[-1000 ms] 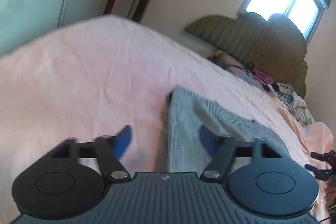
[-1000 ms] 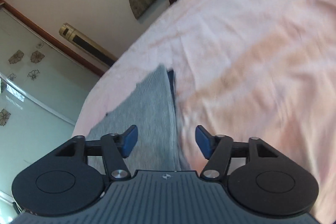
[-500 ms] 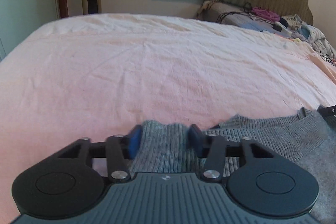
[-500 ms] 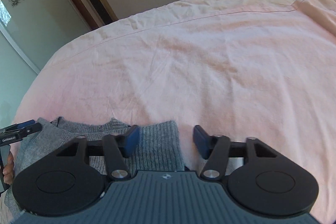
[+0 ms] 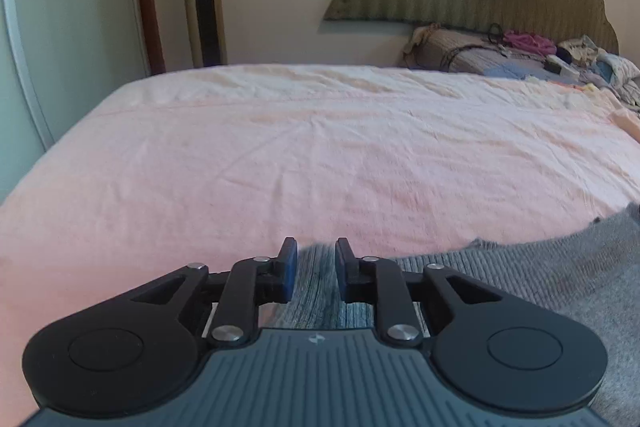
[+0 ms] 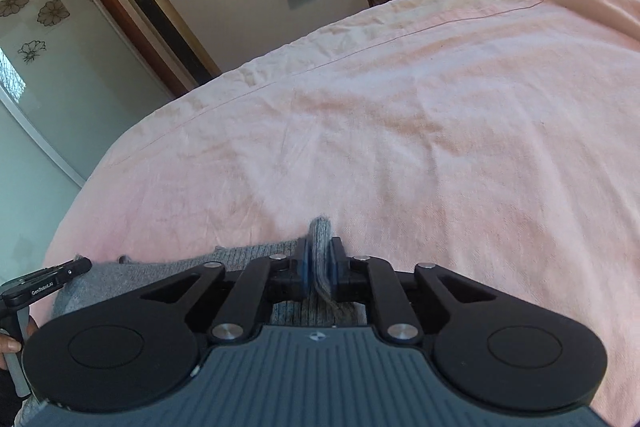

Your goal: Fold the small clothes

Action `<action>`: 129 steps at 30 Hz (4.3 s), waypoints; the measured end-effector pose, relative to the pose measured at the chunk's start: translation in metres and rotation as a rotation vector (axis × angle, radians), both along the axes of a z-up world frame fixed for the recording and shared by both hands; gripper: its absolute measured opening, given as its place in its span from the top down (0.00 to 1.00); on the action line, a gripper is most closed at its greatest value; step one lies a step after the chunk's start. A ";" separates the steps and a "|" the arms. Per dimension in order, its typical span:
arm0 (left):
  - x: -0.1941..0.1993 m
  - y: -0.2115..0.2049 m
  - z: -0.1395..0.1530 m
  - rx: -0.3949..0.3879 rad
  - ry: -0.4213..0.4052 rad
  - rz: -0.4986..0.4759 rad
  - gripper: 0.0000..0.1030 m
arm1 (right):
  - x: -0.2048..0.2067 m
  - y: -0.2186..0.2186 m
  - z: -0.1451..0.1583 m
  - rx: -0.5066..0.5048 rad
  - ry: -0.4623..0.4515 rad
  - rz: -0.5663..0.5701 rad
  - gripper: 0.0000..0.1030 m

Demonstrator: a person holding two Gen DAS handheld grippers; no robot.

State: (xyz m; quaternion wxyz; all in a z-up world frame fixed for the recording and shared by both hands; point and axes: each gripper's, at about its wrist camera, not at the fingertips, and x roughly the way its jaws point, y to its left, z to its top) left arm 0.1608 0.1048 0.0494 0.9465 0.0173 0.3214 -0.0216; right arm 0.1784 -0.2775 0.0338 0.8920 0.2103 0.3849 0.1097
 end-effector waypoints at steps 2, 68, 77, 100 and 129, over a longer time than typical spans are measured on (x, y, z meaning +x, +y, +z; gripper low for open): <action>-0.014 -0.002 0.017 -0.060 -0.063 0.000 0.63 | -0.014 0.002 0.018 -0.033 -0.057 -0.046 0.73; -0.153 -0.043 -0.009 -0.077 0.037 -0.172 0.06 | -0.179 0.124 0.010 -0.491 -0.097 0.109 0.06; -0.203 -0.019 -0.015 -0.118 0.066 -0.176 0.06 | -0.225 0.112 0.009 -0.450 -0.032 0.199 0.02; -0.241 0.060 -0.048 -0.980 0.132 0.243 0.06 | -0.230 0.119 0.011 -0.385 -0.044 0.182 0.00; -0.188 -0.237 -0.030 -0.193 0.080 -0.407 0.95 | -0.193 -0.072 0.042 0.489 -0.094 -0.088 0.00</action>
